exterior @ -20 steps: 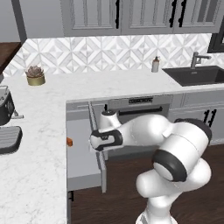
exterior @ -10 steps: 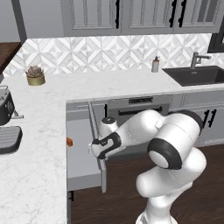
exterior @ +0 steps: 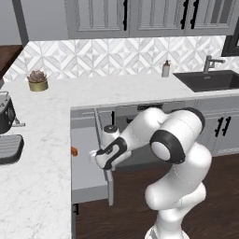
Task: Pick up the knife from the drawer and place it on the cutting board. Then place the meat from the plate to the cutting board.
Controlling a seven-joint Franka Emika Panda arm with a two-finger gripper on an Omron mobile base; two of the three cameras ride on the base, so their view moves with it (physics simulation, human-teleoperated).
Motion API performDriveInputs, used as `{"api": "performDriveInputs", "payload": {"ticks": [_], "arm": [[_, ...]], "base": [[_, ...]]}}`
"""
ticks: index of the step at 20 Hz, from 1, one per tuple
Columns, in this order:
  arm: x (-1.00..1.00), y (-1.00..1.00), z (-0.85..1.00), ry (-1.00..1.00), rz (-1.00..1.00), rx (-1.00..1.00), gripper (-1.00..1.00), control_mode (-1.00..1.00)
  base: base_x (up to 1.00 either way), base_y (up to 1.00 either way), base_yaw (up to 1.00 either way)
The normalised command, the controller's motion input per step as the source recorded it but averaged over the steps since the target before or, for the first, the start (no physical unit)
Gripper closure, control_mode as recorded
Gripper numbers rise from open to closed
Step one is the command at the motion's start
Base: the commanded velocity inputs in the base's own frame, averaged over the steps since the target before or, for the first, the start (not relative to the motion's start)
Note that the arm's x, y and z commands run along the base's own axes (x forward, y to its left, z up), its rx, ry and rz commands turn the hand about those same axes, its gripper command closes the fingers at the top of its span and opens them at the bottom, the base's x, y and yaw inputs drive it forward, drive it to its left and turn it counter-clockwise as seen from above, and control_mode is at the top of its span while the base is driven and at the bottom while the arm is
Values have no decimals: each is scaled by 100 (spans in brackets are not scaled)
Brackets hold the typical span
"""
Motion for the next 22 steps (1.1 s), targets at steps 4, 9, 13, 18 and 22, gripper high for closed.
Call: {"api": "performDriveInputs", "payload": {"ticks": [4,9,13,18,22], "arm": [[0,0,-10,3,0,-2,-100,-100],[0,0,-39,2,0,-9,-100,-100],[0,-9,-32,2,0,-6,-100,-100],[-2,-9,0,0,-1,0,-100,-100],[-36,-86,0,0,-10,0,-100,-100]], "base": [[0,0,0],[0,0,0],[0,0,0],[0,0,0],[0,0,0]]}}
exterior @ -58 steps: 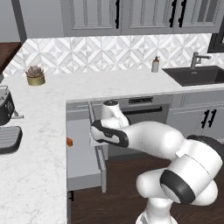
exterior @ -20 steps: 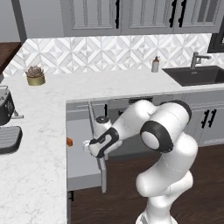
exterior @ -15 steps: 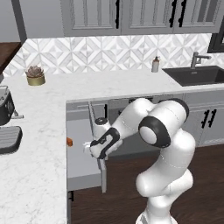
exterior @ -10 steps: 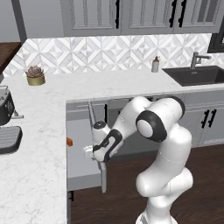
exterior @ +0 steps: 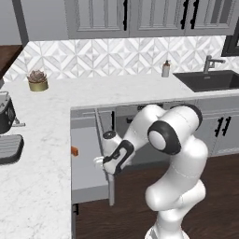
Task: Pick up the knife from the drawer and place it on the cutting board. Then place the meat from the plate to the cutting board.
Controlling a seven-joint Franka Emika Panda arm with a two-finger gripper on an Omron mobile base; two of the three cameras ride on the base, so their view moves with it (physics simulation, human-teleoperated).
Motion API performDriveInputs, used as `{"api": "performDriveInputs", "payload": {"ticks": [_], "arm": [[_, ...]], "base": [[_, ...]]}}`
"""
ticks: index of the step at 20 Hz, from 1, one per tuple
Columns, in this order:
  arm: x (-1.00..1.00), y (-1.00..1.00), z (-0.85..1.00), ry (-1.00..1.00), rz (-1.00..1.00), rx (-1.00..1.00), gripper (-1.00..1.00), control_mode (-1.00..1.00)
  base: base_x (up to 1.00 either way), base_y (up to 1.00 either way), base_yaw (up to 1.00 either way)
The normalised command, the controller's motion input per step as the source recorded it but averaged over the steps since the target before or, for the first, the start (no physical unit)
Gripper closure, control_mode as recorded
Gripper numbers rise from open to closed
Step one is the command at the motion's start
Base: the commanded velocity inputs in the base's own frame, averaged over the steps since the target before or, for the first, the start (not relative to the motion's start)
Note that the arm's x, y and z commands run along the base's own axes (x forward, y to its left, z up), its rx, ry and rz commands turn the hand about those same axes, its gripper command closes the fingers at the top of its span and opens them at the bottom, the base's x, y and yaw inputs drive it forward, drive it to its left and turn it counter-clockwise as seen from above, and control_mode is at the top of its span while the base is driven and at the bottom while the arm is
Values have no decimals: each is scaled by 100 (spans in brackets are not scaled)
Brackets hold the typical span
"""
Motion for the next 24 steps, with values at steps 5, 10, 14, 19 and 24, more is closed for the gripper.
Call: {"api": "performDriveInputs", "payload": {"ticks": [5,10,14,19,24], "arm": [[-46,-100,0,1,-15,0,-100,-100],[-45,-100,0,2,-23,0,-100,-100],[-27,-100,6,0,-29,0,-100,-100],[-12,-100,23,7,-28,0,-100,-100],[-3,-100,21,14,-22,-3,-100,-100]], "base": [[0,0,0],[0,0,0],[0,0,0],[0,0,0],[0,0,0]]}}
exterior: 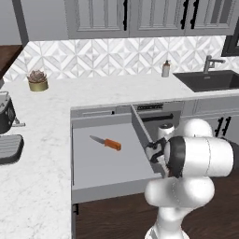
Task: Pick up the knife from the drawer and place it on the cutting board. Then place the meat from the plate to the cutting board.
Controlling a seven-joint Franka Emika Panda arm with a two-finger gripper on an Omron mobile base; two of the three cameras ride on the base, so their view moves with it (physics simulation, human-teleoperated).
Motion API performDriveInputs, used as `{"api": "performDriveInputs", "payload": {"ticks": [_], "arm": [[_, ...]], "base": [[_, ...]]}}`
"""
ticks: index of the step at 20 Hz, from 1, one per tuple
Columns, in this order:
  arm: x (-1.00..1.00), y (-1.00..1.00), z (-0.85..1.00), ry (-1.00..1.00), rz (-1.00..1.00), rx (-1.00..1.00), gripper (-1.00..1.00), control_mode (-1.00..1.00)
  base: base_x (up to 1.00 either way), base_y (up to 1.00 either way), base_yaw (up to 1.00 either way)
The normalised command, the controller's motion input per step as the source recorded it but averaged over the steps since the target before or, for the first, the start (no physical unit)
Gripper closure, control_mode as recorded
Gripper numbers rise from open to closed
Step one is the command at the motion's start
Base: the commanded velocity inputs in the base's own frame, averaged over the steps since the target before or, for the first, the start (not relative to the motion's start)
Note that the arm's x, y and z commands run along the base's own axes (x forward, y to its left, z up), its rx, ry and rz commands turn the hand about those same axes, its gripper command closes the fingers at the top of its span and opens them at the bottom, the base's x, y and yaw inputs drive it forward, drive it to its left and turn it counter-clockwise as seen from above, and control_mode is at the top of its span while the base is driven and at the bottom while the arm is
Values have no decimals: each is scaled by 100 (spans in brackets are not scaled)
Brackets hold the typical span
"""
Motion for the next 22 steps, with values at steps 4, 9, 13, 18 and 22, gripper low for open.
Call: {"api": "performDriveInputs", "payload": {"ticks": [4,9,13,18,22], "arm": [[0,-25,100,-11,0,6,-100,-100],[26,14,100,-14,22,8,-100,-100],[65,20,100,0,38,7,-100,-100],[92,13,86,6,44,7,-100,-100],[100,27,45,9,46,6,-100,-100]], "base": [[0,0,0],[0,0,0],[0,0,0],[0,0,0],[0,0,0]]}}
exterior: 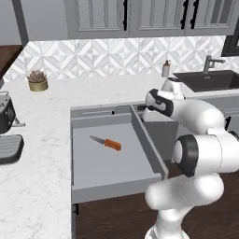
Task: Pick up the knife from the drawer and place it on the cutting board. Then place the meat from the plate to the cutting board.
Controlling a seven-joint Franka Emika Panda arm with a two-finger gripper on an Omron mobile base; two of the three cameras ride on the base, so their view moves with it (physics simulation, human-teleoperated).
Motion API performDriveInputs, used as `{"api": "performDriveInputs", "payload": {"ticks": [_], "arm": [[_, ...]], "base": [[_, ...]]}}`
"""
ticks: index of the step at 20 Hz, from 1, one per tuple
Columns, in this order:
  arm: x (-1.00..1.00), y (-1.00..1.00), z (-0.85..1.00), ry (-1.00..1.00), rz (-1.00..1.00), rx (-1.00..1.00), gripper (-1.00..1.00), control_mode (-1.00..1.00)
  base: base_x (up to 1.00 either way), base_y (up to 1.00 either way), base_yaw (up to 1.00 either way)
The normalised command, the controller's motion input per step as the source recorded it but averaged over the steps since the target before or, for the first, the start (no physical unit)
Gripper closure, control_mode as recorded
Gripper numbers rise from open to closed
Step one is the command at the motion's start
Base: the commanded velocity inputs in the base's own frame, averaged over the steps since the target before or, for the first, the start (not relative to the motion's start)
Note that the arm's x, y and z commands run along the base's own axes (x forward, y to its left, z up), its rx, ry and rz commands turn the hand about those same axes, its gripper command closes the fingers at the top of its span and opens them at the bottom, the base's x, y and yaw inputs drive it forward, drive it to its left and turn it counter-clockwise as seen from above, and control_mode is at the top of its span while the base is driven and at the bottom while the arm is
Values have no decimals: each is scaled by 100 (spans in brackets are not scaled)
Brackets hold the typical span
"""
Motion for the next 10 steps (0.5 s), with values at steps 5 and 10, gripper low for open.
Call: {"api": "performDriveInputs", "payload": {"ticks": [5,10], "arm": [[84,79,-34,13,35,-2,-100,-100],[32,76,-95,-4,33,-10,-100,-100]], "base": [[0,0,0],[0,0,0]]}}
